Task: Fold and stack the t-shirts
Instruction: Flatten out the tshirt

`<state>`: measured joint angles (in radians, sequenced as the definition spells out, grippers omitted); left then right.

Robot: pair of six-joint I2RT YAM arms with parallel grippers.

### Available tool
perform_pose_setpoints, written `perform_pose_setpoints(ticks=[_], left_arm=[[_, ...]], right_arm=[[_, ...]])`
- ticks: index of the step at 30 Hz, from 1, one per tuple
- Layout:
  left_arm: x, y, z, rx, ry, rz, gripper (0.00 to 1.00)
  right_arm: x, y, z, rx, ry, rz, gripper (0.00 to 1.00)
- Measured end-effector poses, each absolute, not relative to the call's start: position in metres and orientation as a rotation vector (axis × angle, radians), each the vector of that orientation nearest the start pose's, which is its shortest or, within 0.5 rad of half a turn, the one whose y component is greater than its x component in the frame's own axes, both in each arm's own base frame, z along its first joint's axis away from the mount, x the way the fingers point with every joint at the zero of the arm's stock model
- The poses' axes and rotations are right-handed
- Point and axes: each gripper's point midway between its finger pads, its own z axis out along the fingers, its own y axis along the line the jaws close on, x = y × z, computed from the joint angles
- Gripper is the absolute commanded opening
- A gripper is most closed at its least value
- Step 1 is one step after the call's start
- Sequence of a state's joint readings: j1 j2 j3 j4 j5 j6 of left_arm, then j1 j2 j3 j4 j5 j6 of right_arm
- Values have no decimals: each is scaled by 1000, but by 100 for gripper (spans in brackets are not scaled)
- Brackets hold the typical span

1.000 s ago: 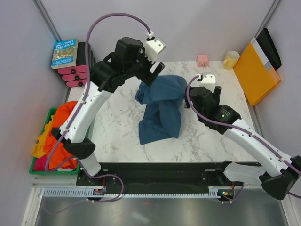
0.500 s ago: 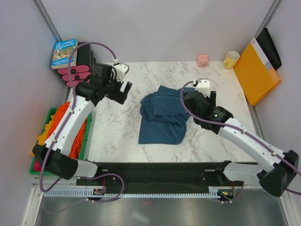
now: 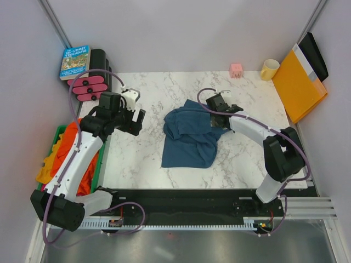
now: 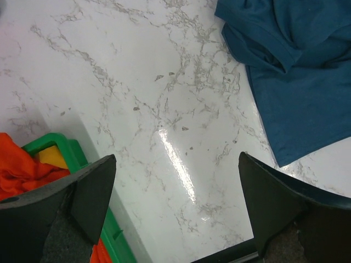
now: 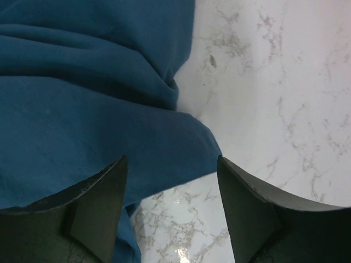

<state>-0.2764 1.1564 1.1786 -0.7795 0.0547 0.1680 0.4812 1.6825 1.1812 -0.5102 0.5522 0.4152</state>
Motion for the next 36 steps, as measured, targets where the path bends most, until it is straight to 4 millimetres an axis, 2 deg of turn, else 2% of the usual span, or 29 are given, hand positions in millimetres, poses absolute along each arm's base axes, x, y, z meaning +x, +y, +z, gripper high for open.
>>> perform_pose_setpoints(ticks=[7,10,13,16,17,19,20,23,26,29,33,36], left_arm=[[295,-90,208,522,2292,-149,99],[293,-91,203,520,2304,-161,99],[293,-91,200,514,2310,-167,99],[293,-92,199,509,2311,-175,99],[293,-92,198,507,2312,-176,99],[292,-92,196,506,2316,-179,99],[292,-92,196,506,2317,-181,99],[291,-95,195,508,2318,-198,98],[292,-96,194,506,2321,-208,98],[294,-97,192,502,2328,-213,97],[297,-101,189,498,2333,-237,97],[298,-105,184,505,2345,-263,97]], right_arm=[[388,122,75,109,2432,-251,70],[390,125,72,117,2436,-226,65],[391,126,65,128,2452,-209,53],[390,128,55,140,2475,-187,30],[389,128,53,140,2479,-183,18],[385,126,48,158,2488,-180,3],[384,126,46,153,2491,-182,0],[382,124,46,165,2491,-178,0],[381,123,59,174,2467,-160,0],[381,121,84,191,2411,-128,0],[378,110,132,246,2289,-85,0],[368,89,168,315,2190,-60,0]])
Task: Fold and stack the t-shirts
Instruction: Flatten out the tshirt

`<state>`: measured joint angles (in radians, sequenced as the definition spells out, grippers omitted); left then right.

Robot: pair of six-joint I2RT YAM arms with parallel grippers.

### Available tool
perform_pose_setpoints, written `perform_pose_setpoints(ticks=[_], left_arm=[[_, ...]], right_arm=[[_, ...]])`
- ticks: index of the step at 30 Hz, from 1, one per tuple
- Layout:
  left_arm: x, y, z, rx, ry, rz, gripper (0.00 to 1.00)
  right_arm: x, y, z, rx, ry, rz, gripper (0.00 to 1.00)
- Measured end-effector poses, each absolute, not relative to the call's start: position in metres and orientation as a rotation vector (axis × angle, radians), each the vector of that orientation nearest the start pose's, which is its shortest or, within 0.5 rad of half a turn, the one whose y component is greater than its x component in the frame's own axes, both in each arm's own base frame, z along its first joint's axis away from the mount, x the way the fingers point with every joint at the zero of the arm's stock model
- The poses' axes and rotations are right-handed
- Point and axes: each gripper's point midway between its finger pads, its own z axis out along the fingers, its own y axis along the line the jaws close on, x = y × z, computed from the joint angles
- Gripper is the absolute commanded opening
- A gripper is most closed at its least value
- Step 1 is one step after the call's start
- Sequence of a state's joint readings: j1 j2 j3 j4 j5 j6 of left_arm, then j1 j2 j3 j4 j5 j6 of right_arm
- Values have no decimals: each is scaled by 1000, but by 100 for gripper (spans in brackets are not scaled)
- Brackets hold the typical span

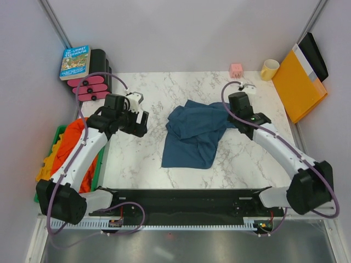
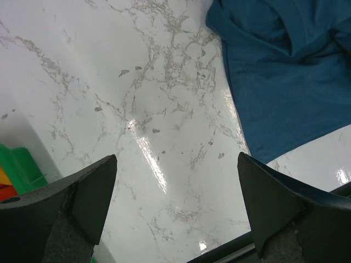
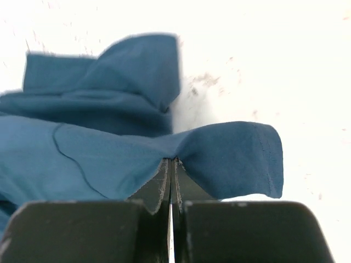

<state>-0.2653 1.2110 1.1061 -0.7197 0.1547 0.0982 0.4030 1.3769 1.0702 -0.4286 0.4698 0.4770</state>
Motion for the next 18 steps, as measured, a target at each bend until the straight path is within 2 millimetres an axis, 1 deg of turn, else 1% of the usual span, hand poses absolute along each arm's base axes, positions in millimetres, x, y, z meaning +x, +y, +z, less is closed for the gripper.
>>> perform_pose_setpoints(ticks=[3,5,7,10,13,15,18], left_arm=[[302,-113,173,527,2376,-287,97],[302,-127,157,582,2413,-300,95],[297,-145,141,662,2446,-322,93],[282,-178,116,822,2486,-353,91],[267,-203,96,958,2510,-376,90],[263,-207,85,988,2538,-380,89],[263,-205,69,994,2589,-369,88]], right_arm=[[358,71,194,364,2118,-54,0],[354,66,202,377,2096,-59,0],[351,65,199,376,2106,-73,0],[343,60,185,367,2152,-111,0],[337,58,179,362,2176,-134,0],[337,57,178,361,2181,-137,0],[336,57,177,361,2186,-142,0]])
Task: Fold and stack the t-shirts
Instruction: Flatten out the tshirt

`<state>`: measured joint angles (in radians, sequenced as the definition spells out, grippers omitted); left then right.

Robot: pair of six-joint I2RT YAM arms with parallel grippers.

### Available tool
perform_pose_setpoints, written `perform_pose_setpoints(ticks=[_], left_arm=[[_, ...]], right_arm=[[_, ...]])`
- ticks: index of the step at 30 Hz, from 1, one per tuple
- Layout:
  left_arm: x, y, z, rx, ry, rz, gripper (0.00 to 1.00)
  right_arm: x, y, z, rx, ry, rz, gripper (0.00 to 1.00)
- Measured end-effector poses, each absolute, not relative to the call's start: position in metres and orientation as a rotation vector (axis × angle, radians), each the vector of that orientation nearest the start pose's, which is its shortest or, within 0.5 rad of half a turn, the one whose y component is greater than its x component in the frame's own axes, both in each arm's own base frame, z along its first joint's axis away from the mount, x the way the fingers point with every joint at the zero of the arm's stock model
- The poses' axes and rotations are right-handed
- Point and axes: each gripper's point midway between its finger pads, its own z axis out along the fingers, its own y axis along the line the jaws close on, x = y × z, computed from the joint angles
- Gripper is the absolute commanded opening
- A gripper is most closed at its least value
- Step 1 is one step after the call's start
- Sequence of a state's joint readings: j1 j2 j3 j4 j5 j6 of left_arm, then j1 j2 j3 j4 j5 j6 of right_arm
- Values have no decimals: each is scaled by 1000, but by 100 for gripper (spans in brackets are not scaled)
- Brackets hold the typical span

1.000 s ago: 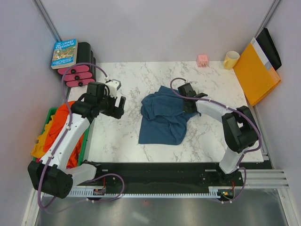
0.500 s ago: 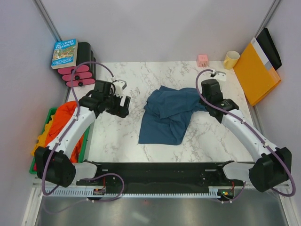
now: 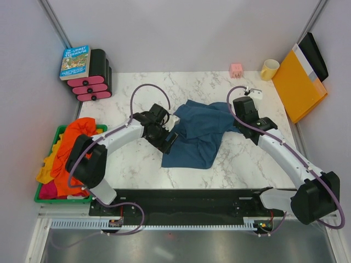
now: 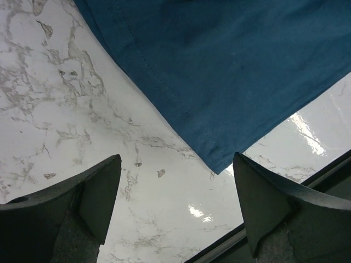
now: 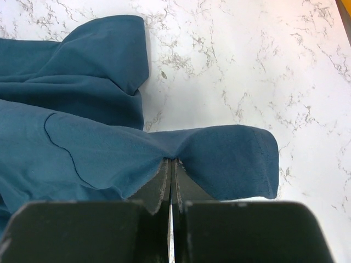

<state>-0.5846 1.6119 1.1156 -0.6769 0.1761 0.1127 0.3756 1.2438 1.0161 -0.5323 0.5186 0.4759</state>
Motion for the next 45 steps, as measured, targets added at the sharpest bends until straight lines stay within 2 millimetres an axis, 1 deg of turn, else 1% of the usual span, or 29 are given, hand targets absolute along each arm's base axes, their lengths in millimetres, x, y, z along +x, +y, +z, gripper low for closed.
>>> perform_pose_setpoints(ticks=[4,8,10,13,19,20,22,23,24,25,26,27,37,39,40,41,42,43,45], left_arm=[[262,-203,55,999,2636,-362,85],[260,-204,51,1004,2650,-368,82],[260,-205,48,1005,2654,-368,78],[260,-208,43,1008,2660,-370,76],[253,-214,19,1047,2703,-357,75],[254,-216,19,1049,2700,-356,74],[254,-218,19,1054,2694,-354,65],[254,-218,19,1055,2692,-356,55],[254,-218,18,1055,2693,-352,31],[255,-218,17,1052,2691,-346,17],[256,-218,16,1046,2692,-346,6],[257,-218,14,1048,2692,-346,2],[255,-220,17,1054,2683,-370,2],[254,-213,25,1035,2688,-366,2],[255,-209,32,1016,2684,-366,2],[261,-202,47,970,2674,-372,2],[271,-194,62,912,2662,-377,2],[289,-182,90,818,2624,-393,2],[336,-152,148,625,2512,-371,2]], right_arm=[[336,57,176,361,2190,-142,0],[337,58,172,360,2199,-146,0],[337,58,171,359,2202,-147,0],[337,58,171,359,2203,-149,0],[340,59,168,357,2207,-151,0],[340,59,168,357,2206,-151,0],[341,59,167,357,2205,-150,0],[341,59,166,357,2207,-151,0],[342,60,166,357,2207,-152,0],[342,60,166,357,2208,-152,0],[342,60,165,357,2208,-152,0],[342,60,165,357,2210,-153,0],[343,60,163,356,2213,-154,0],[343,59,166,352,2210,-159,0],[345,59,172,348,2207,-162,0],[349,58,183,346,2194,-161,0],[355,57,200,348,2167,-152,0],[363,57,222,357,2129,-139,0],[378,55,270,379,2036,-106,0]])
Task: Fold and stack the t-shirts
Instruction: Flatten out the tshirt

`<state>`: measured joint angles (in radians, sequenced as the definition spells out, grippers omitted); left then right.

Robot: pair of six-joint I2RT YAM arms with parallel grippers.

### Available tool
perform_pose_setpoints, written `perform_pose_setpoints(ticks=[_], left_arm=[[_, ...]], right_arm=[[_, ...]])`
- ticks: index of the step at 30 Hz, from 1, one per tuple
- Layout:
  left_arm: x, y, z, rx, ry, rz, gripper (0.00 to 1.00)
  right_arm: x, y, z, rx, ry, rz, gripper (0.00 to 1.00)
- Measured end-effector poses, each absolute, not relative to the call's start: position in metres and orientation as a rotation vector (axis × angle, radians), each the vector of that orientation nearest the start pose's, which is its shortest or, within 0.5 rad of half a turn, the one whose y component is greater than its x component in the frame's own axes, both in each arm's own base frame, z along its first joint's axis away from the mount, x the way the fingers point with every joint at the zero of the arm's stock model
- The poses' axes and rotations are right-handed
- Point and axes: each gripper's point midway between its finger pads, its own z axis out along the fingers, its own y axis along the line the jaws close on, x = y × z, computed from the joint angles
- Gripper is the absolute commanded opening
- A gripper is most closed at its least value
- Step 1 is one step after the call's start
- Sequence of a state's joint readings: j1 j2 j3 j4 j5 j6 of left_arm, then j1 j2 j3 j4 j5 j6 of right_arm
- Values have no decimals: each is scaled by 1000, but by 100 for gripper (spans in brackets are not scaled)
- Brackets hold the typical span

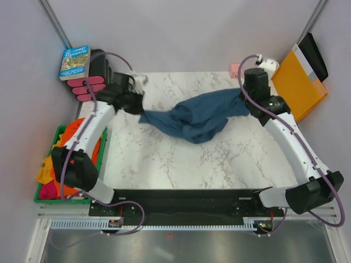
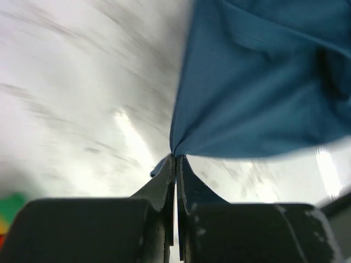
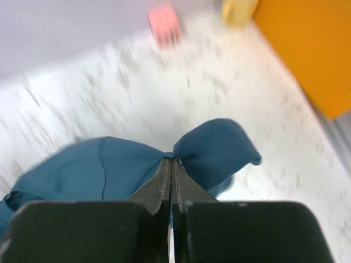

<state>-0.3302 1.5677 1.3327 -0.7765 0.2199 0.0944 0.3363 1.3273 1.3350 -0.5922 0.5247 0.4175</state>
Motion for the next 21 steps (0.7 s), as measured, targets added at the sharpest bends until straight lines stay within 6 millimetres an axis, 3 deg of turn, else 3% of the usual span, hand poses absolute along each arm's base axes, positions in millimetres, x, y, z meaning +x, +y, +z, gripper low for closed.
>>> perform_pose_setpoints(ticks=[2,3,5,7,9,11,12,17,19,21], left_arm=[[387,-104,227,426,2332,-301,2],[404,-77,265,340,2246,-257,2],[416,-24,330,203,2099,-165,2],[413,15,372,117,2004,-99,2],[402,37,394,72,1953,-67,2],[392,42,391,62,1963,-76,2],[388,42,380,64,1988,-89,2],[376,31,288,60,2224,-206,2],[370,28,257,44,2320,-244,2],[368,27,247,43,2355,-264,2]], right_arm=[[391,46,340,432,1881,-77,0],[392,40,363,458,1822,-70,0],[384,26,405,514,1708,-55,0],[371,14,422,549,1653,-43,0],[363,9,421,560,1644,-36,0],[357,10,398,557,1680,-34,0],[355,10,379,556,1717,-45,0],[341,7,276,535,1950,-159,0],[333,5,255,524,2008,-188,0],[330,4,255,522,2011,-187,0]])
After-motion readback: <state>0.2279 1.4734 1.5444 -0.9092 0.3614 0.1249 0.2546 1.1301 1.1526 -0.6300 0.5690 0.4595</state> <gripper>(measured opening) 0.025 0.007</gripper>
